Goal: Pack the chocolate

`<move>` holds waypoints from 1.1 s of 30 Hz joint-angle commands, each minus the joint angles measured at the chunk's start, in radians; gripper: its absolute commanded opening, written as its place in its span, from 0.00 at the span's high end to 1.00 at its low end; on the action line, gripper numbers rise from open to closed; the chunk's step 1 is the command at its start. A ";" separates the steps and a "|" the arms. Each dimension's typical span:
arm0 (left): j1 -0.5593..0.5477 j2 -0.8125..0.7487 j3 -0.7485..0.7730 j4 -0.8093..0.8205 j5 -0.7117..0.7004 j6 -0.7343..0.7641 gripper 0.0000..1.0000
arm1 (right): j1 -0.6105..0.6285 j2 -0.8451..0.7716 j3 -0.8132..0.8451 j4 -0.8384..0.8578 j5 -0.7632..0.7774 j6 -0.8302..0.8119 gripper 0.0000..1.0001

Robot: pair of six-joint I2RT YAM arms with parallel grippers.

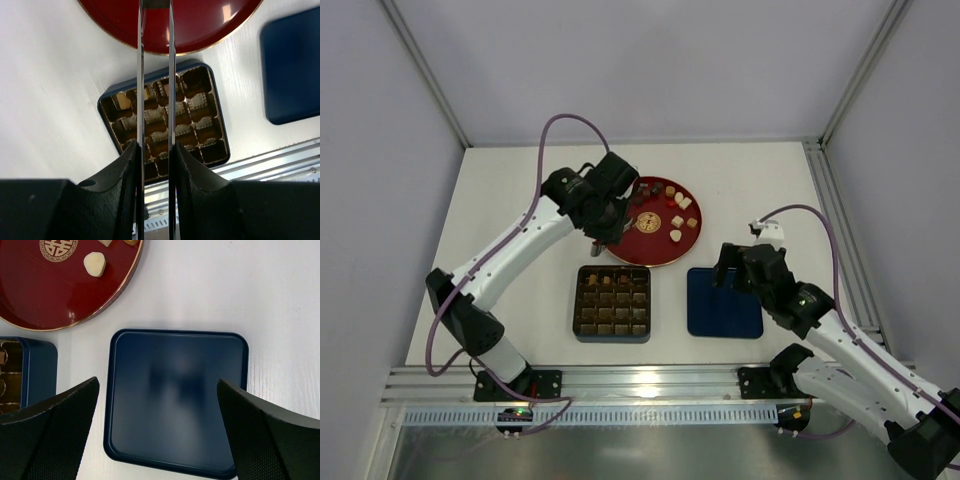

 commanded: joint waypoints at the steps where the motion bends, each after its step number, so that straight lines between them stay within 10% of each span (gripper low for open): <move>1: 0.002 -0.102 -0.061 0.006 -0.009 -0.023 0.71 | 0.004 0.013 0.031 0.048 -0.009 -0.005 0.00; 33: 0.002 -0.653 -0.557 -0.125 0.049 -0.078 0.69 | 0.004 0.070 0.053 0.052 -0.003 0.012 0.00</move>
